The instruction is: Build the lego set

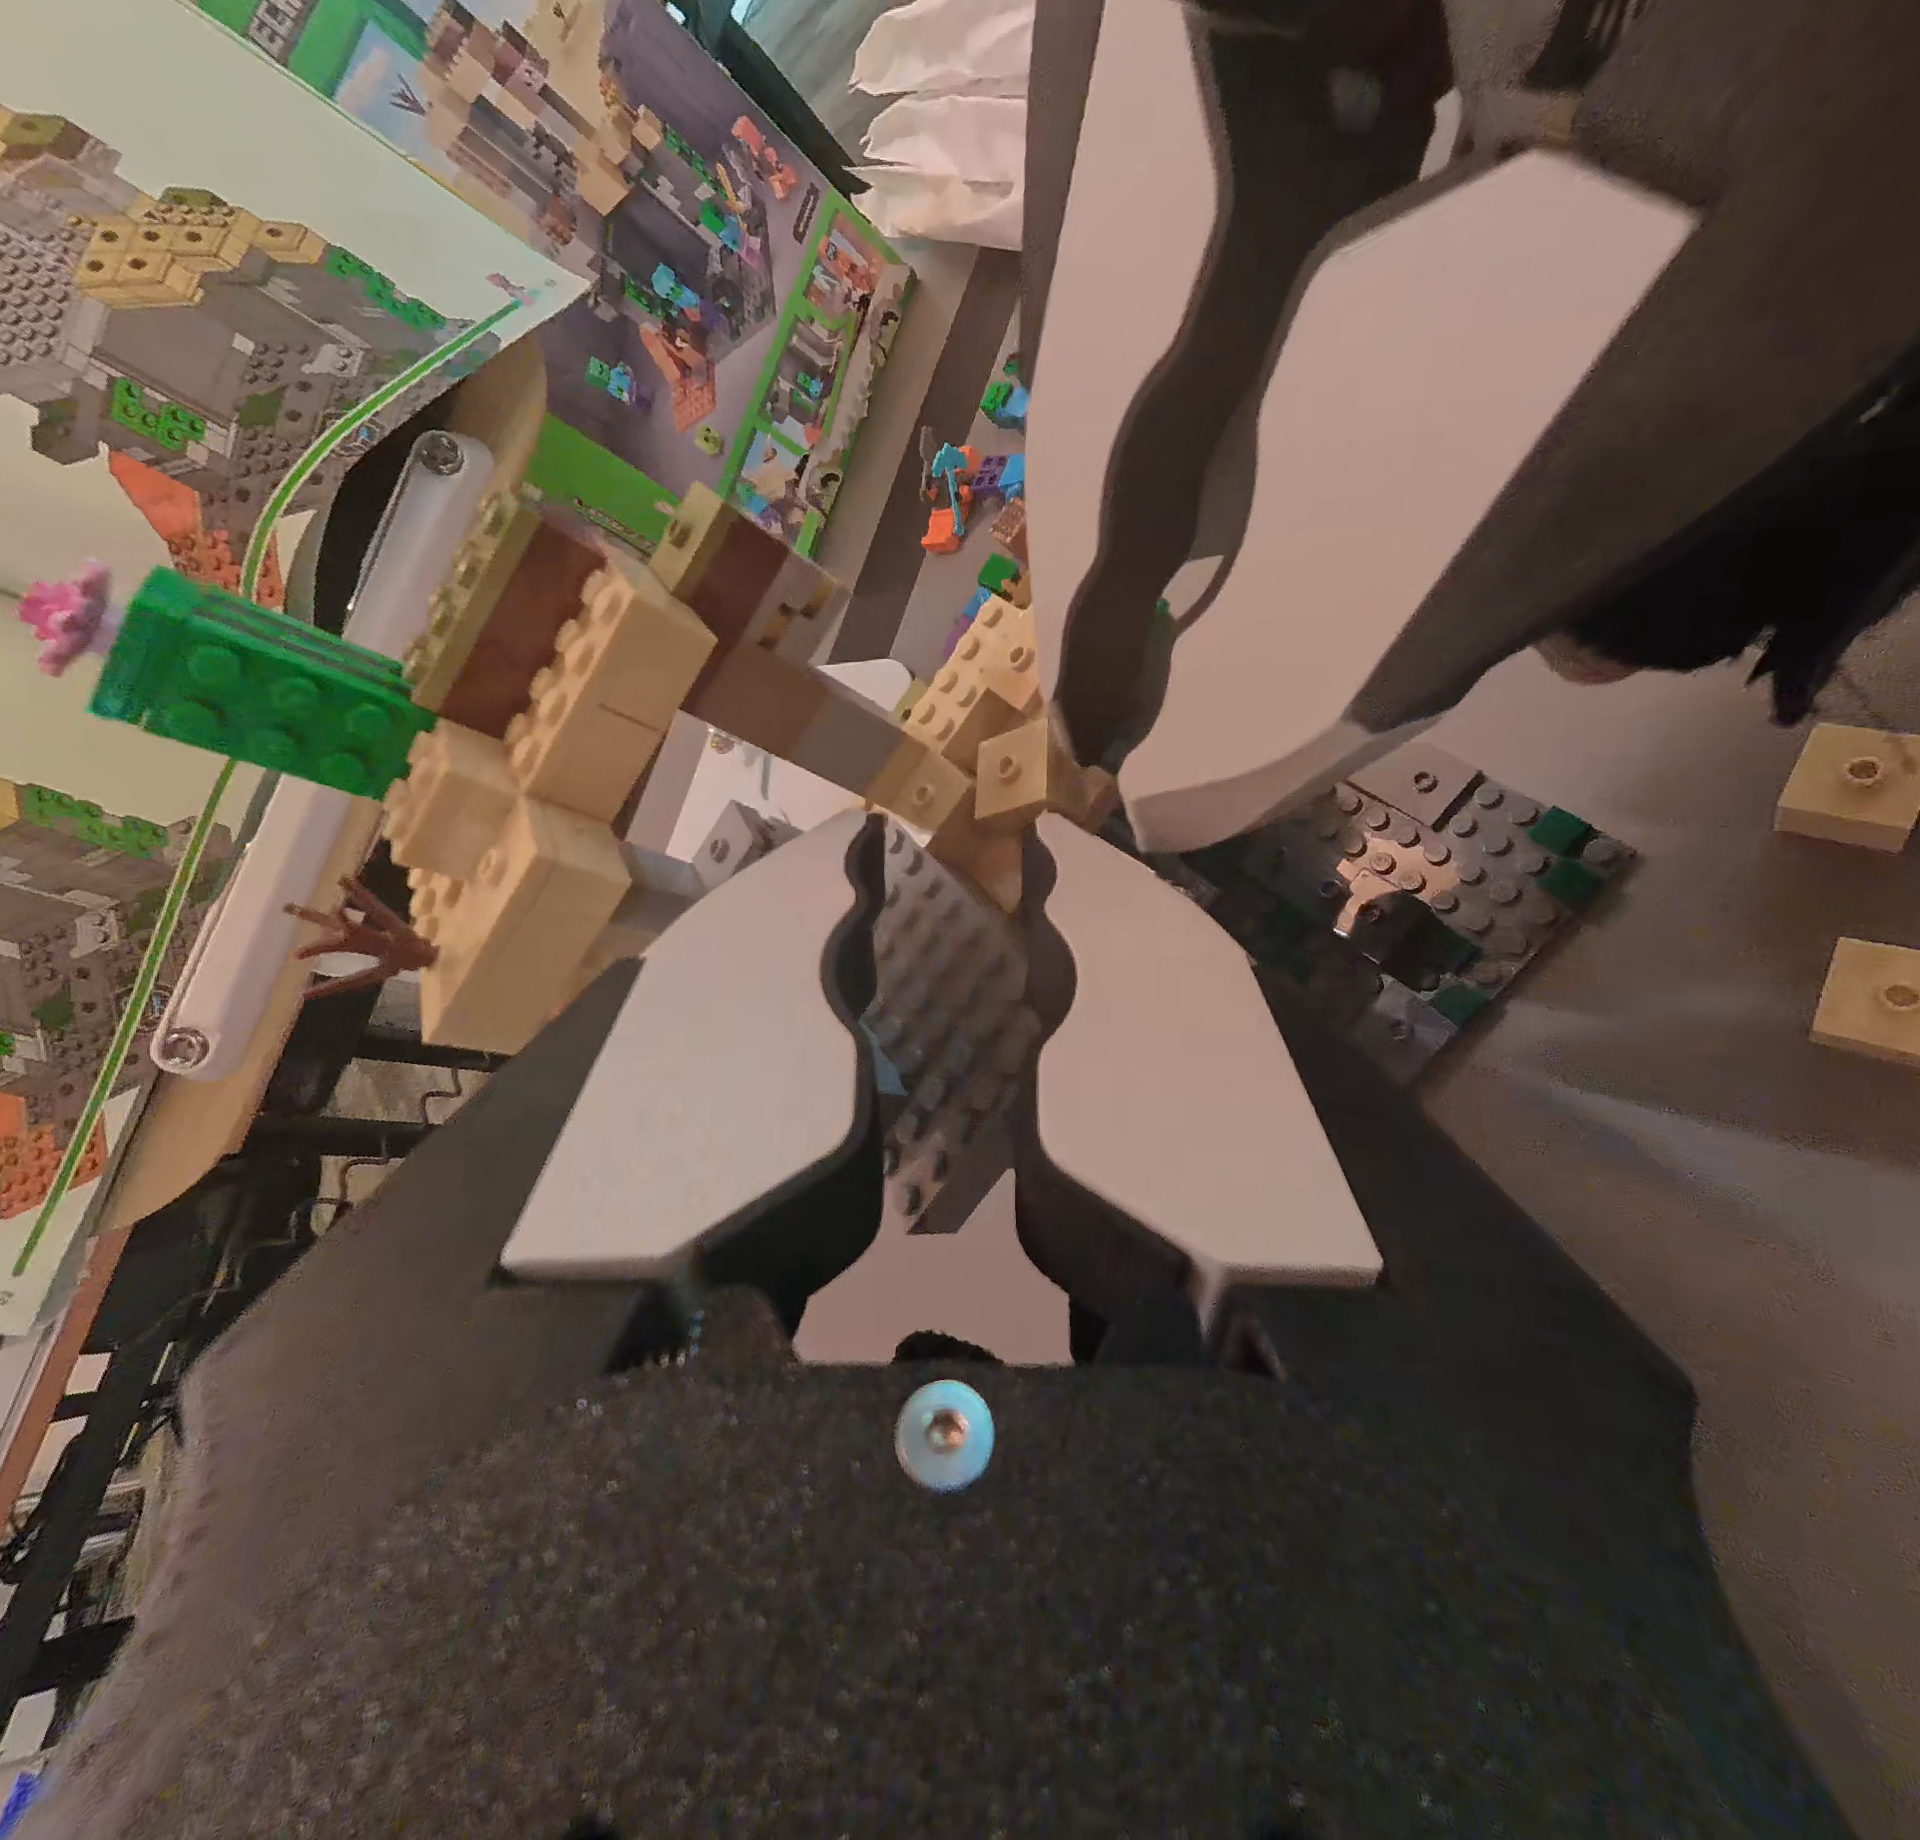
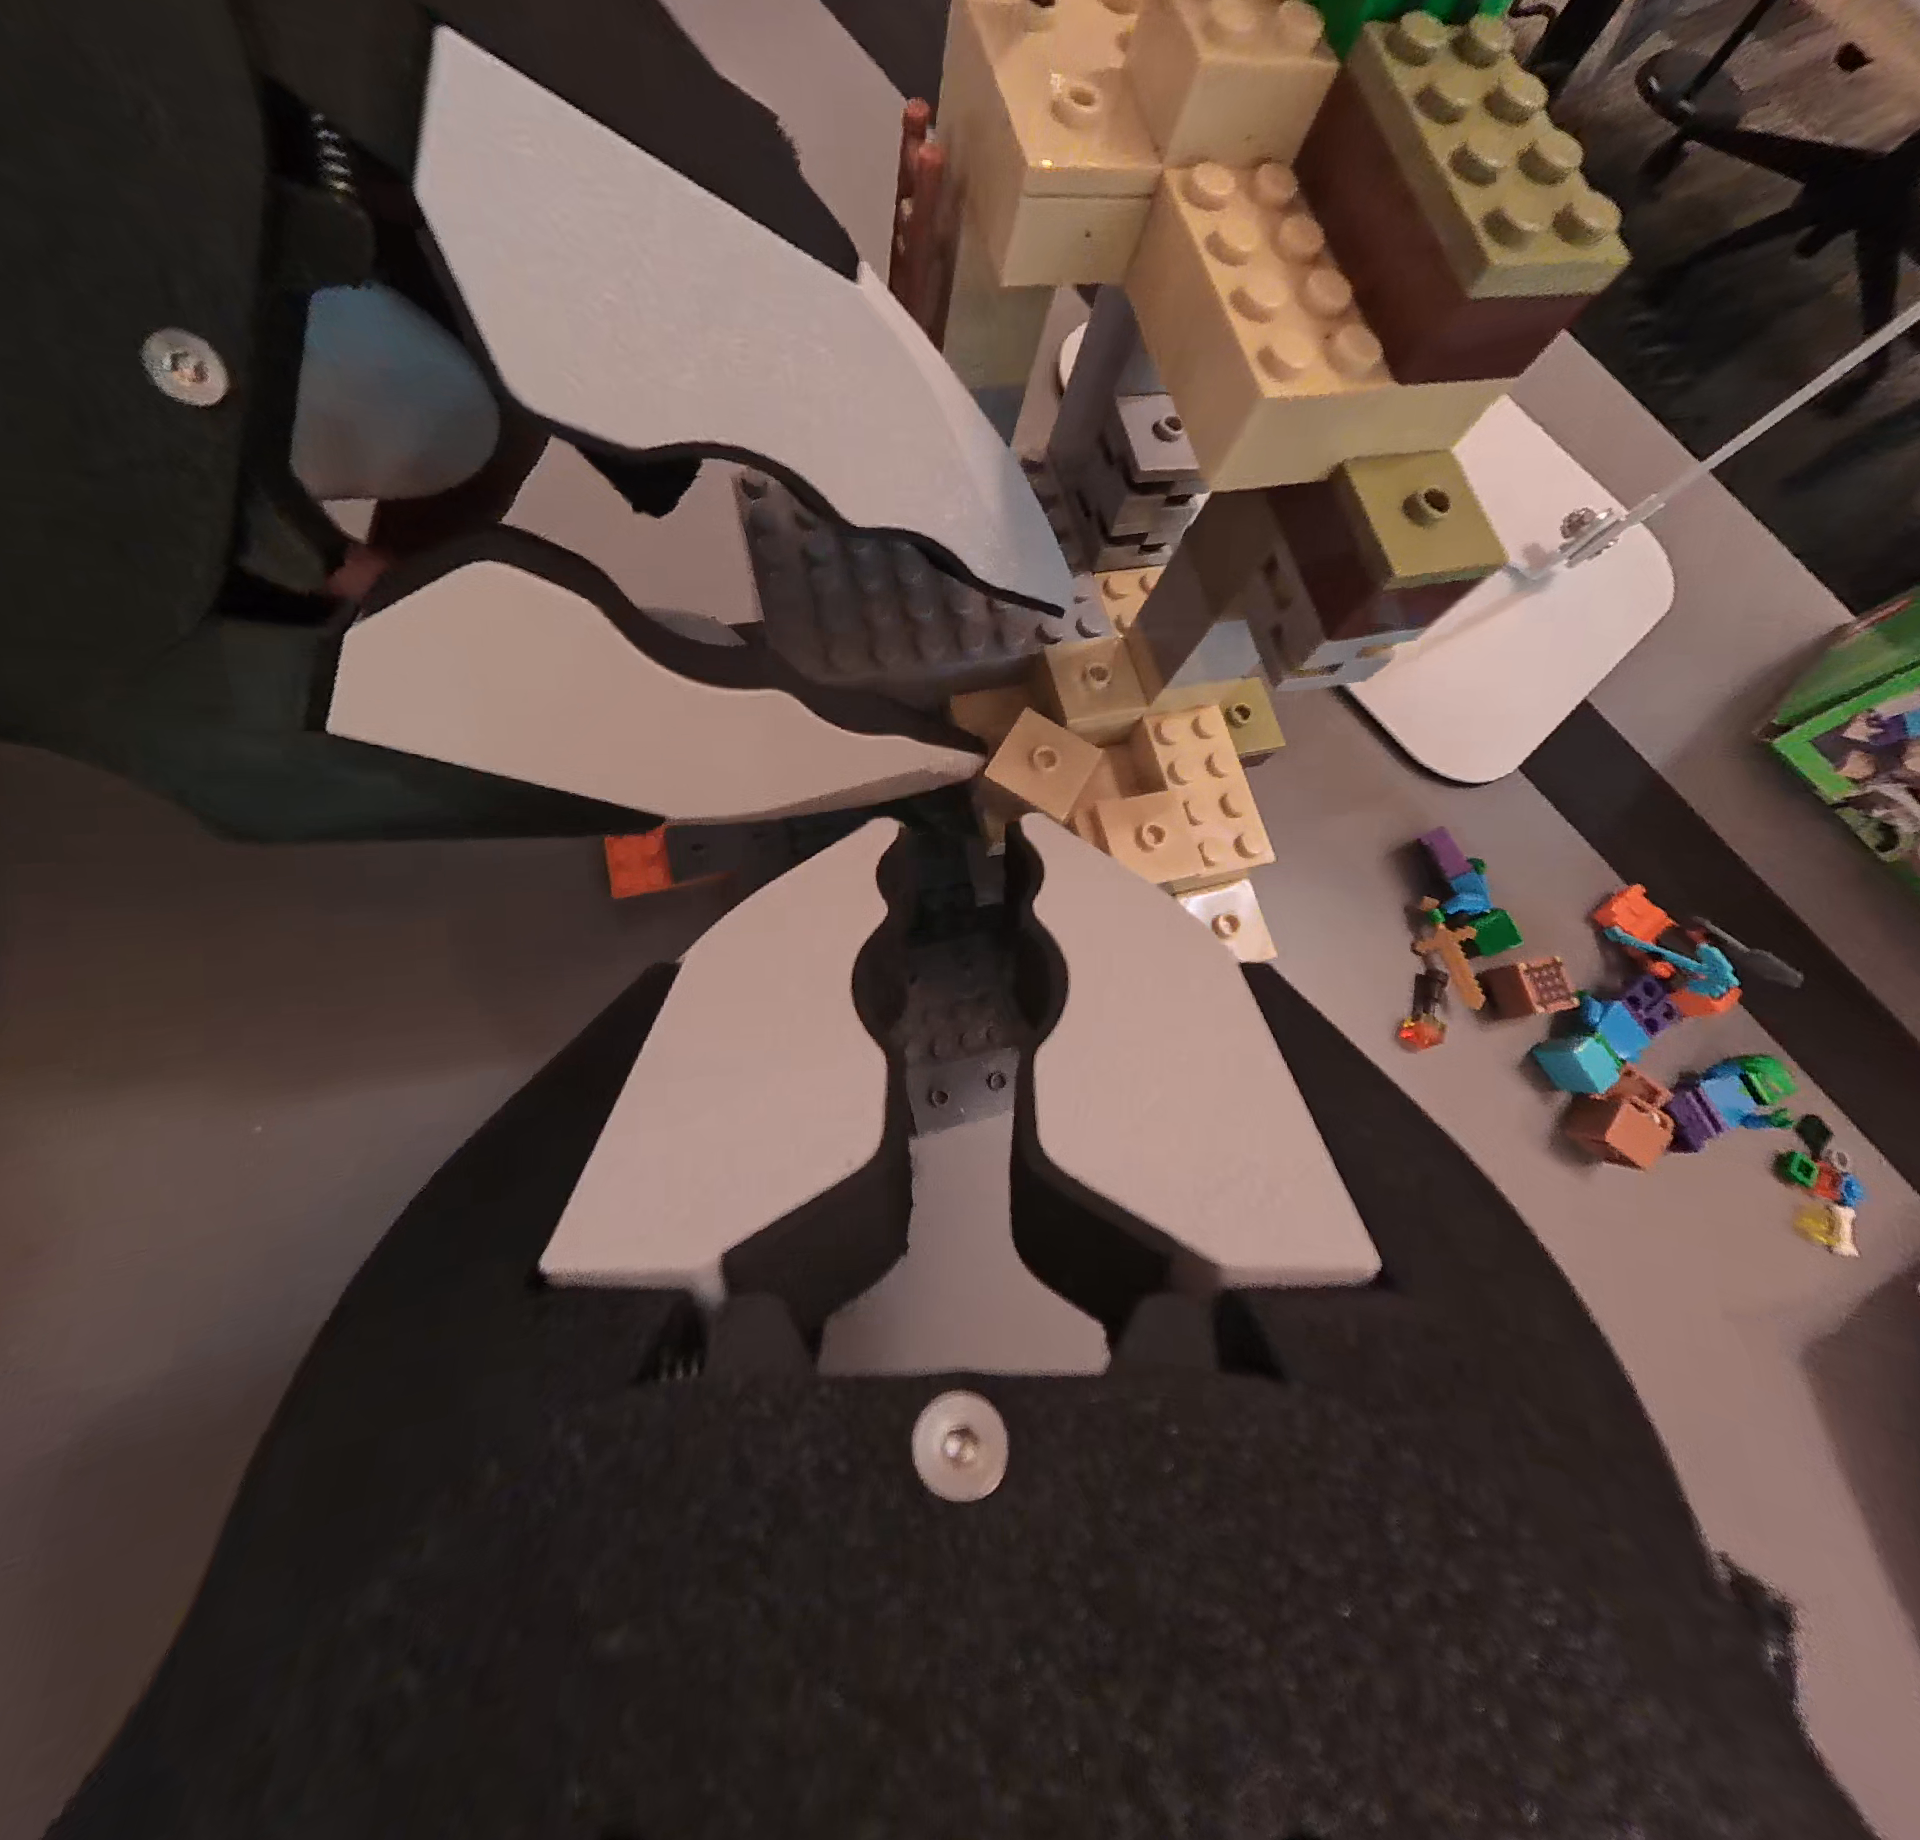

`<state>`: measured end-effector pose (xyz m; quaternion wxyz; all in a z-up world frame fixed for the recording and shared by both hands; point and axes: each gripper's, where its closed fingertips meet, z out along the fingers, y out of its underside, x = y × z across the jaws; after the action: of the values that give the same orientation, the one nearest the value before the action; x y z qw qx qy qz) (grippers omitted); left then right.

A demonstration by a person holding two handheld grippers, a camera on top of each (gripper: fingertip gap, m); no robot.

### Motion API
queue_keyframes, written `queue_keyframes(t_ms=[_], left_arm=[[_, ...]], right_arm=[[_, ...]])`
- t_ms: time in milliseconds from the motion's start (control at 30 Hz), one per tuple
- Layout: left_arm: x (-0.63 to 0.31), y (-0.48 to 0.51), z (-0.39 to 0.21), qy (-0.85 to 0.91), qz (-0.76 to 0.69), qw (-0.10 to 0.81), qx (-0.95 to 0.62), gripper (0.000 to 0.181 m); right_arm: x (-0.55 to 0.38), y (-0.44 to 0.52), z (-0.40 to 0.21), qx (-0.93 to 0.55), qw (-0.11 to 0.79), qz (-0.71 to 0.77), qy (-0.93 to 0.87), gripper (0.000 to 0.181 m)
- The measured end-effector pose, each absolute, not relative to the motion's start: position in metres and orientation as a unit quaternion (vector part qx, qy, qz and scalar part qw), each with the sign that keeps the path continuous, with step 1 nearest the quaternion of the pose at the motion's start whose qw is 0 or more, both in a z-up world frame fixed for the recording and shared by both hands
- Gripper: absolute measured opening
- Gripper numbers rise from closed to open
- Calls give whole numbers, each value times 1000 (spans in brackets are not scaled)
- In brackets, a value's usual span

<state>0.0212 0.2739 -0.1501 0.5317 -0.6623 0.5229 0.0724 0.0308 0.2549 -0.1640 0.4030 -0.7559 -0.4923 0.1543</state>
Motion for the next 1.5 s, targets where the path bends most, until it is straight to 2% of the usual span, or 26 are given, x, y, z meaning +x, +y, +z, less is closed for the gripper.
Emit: queue_keyframes(t_ms=[833,967,1500], left_arm=[[17,274,-142,506,64,557,-656,24],[11,273,-138,502,65,560,-656,23],[24,274,-145,532,56,541,-648,18]], right_arm=[[22,247,-158,-757,420,237,-441,52],[22,248,-154,-754,420,257,-434,55],[24,247,-158,-739,430,186,-484,57]])
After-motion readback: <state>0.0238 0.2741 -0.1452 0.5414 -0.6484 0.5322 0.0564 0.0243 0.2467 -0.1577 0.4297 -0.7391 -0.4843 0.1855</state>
